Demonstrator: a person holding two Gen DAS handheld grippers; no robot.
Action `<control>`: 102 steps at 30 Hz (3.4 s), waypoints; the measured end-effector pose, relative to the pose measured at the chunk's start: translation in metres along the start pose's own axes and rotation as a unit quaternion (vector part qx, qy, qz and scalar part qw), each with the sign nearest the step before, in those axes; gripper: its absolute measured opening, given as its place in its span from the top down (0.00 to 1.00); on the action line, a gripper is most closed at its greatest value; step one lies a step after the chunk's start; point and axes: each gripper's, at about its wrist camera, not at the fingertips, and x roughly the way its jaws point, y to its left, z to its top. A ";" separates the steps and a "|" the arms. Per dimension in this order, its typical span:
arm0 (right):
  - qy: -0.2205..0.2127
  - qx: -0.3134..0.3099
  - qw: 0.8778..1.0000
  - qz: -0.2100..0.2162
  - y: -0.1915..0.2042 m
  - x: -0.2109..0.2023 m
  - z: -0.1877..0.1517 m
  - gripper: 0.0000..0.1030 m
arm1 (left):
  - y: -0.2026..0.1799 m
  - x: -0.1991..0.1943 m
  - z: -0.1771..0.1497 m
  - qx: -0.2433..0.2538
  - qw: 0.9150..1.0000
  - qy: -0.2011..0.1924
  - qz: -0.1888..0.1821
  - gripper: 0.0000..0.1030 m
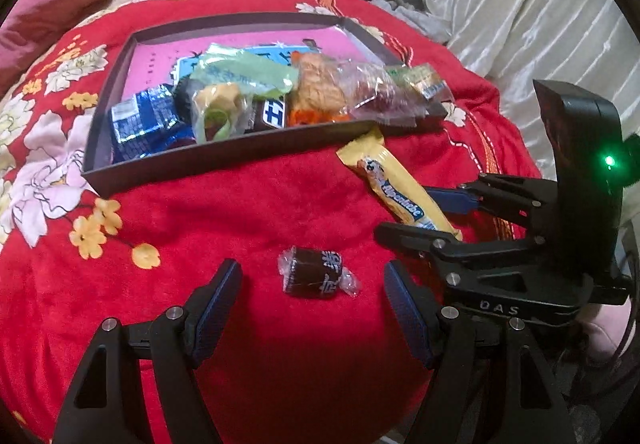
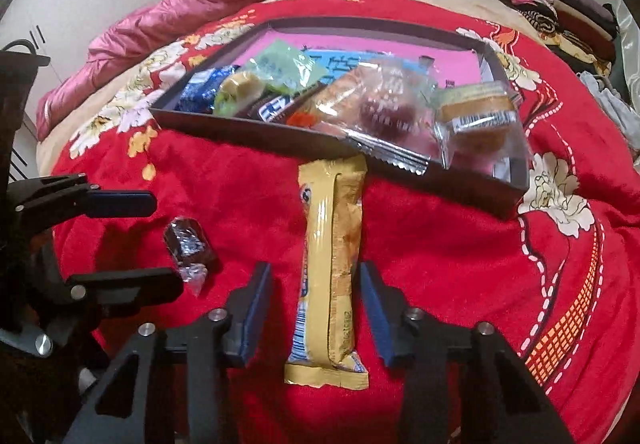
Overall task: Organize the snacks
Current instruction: 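Grasp the small wrapped chocolate with the left gripper while the right grasps the yellow wafer bar, then lift the chocolate and wafer bar and carry both over the tray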
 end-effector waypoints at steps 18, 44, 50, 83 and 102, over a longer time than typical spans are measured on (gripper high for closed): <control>-0.051 0.015 0.997 0.057 -0.003 -0.020 0.007 0.80 | 0.007 0.012 -0.001 -0.034 0.999 0.003 -0.010 0.63; -0.207 0.055 0.971 0.103 -0.026 -0.063 0.054 0.80 | 0.051 -0.045 0.046 -0.075 0.991 -0.107 0.023 0.63; -0.220 0.056 0.968 0.107 -0.030 -0.063 0.064 0.80 | 0.057 -0.045 0.059 -0.078 0.989 -0.119 0.032 0.63; -0.188 0.046 0.973 0.125 -0.023 -0.026 0.078 0.80 | 0.077 -0.018 0.070 -0.099 0.988 -0.110 0.054 0.63; -0.156 0.028 0.980 0.122 -0.011 -0.005 0.083 0.80 | 0.080 -0.008 0.072 -0.102 0.988 -0.100 0.061 0.63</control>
